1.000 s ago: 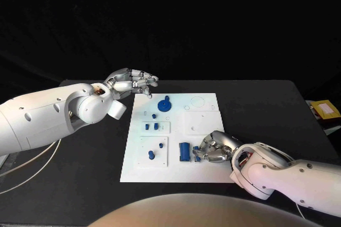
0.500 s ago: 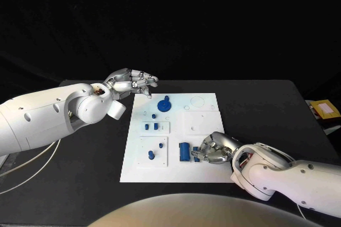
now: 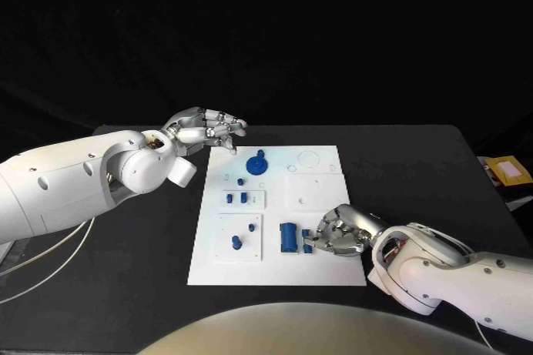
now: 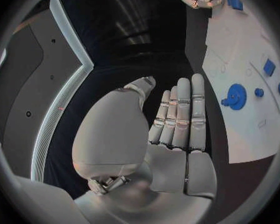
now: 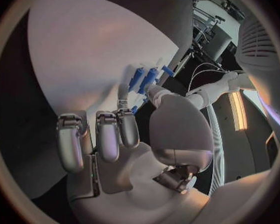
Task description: Assemble the parts on the task board
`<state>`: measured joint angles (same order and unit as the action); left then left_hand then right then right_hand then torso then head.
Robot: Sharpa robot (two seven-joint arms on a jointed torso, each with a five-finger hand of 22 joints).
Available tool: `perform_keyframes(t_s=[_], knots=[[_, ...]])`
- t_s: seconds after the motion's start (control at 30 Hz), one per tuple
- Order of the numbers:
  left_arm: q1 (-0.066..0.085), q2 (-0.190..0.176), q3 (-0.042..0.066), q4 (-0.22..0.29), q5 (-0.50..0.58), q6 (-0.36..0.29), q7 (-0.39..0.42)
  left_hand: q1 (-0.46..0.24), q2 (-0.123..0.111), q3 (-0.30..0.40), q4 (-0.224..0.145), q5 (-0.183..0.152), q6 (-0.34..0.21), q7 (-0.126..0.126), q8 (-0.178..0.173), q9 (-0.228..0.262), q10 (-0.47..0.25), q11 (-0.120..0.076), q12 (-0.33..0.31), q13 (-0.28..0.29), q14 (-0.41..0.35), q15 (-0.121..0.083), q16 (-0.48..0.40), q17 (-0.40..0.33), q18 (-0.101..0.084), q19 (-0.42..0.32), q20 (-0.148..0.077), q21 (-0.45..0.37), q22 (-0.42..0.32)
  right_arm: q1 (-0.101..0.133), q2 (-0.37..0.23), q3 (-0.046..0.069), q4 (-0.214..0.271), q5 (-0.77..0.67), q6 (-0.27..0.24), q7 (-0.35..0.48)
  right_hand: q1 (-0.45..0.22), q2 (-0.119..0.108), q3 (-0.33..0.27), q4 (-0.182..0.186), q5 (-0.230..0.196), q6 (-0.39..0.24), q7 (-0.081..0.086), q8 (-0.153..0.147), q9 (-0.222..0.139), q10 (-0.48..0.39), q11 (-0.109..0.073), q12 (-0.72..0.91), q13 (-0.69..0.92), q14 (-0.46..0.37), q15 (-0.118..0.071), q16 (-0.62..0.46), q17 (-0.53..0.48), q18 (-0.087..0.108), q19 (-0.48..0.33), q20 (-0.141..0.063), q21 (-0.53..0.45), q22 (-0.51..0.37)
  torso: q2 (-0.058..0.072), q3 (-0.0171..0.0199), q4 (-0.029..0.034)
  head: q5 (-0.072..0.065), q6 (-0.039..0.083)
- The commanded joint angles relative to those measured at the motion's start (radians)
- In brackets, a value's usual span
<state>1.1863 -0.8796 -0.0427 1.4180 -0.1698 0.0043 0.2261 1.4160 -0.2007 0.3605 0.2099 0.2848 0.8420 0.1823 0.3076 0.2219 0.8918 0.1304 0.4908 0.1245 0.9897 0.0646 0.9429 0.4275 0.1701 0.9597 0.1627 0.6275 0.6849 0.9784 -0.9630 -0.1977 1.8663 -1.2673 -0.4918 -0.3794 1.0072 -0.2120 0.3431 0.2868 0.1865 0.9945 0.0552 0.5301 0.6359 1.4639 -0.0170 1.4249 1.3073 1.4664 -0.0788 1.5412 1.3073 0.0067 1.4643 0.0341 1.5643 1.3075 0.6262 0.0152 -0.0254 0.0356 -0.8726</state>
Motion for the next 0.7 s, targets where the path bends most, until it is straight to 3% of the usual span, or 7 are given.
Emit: perform_keyframes(t_s=[0.03, 0.13, 0.4, 0.7], knots=[[0.001, 0.001, 0.001, 0.000, -0.001, 0.017, 0.003, 0.010, 0.001, 0.003, 0.000, 0.002, -0.001, 0.007, 0.004, -0.001, -0.007, 0.003, -0.006, -0.002, -0.001, 0.001, 0.000, 0.000, 0.012, 0.006, -0.001, -0.005, 0.002, 0.000, -0.005, 0.000, 0.002, -0.050, 0.030, 0.060, 0.012, 0.004, -0.008, 0.000, -0.011, -0.007, -0.003, 0.006, -0.002, 0.019, -0.001, -0.004, 0.146, 0.092, 0.000, -0.004, 0.207, -0.006, 0.105, -0.002, 0.002, 0.262, 0.001, 0.0006, 0.0002, -0.002, 0.000], [0.001, 0.001, 0.001, 0.000, -0.001, 0.018, 0.003, 0.010, 0.001, 0.003, 0.000, 0.002, -0.001, 0.007, 0.004, -0.001, -0.007, 0.003, -0.006, -0.002, -0.001, 0.001, 0.000, 0.000, 0.012, 0.006, -0.001, -0.005, 0.002, 0.000, -0.009, 0.000, -0.002, -0.059, 0.043, 0.062, 0.025, 0.005, -0.015, -0.004, -0.018, -0.007, -0.004, 0.007, -0.002, 0.019, -0.002, -0.004, 0.146, 0.092, 0.000, -0.004, 0.208, -0.006, 0.105, -0.002, 0.002, 0.262, 0.001, -0.0012, 0.0009, -0.001, 0.000], [0.001, 0.002, 0.001, 0.000, -0.001, 0.019, 0.004, 0.010, 0.001, 0.003, 0.000, 0.002, -0.001, 0.007, 0.004, -0.001, -0.007, 0.003, -0.006, -0.002, -0.001, 0.001, 0.000, 0.000, 0.012, 0.006, -0.001, -0.005, 0.002, 0.000, -0.003, 0.000, -0.016, -0.074, 0.064, 0.055, 0.060, 0.015, -0.027, -0.007, -0.033, -0.008, -0.004, 0.008, -0.004, 0.019, -0.002, -0.004, 0.146, 0.092, 0.000, -0.004, 0.207, -0.006, 0.105, -0.002, 0.003, 0.262, 0.001, -0.0008, 0.0015, -0.001, 0.000], [0.001, 0.000, 0.001, 0.000, -0.001, 0.020, 0.004, 0.009, 0.000, 0.003, 0.001, 0.001, -0.001, 0.007, 0.003, -0.001, -0.007, 0.003, -0.006, -0.002, -0.001, 0.002, 0.000, 0.000, 0.011, 0.007, -0.001, -0.005, 0.002, -0.002, 0.012, 0.000, -0.035, -0.106, 0.093, 0.042, 0.158, 0.017, -0.046, -0.027, -0.063, -0.006, -0.005, 0.007, -0.010, 0.020, -0.003, -0.003, 0.149, 0.092, -0.001, -0.004, 0.207, -0.006, 0.105, -0.003, 0.003, 0.262, 0.001, -0.0010, 0.0008, 0.004, 0.000]])
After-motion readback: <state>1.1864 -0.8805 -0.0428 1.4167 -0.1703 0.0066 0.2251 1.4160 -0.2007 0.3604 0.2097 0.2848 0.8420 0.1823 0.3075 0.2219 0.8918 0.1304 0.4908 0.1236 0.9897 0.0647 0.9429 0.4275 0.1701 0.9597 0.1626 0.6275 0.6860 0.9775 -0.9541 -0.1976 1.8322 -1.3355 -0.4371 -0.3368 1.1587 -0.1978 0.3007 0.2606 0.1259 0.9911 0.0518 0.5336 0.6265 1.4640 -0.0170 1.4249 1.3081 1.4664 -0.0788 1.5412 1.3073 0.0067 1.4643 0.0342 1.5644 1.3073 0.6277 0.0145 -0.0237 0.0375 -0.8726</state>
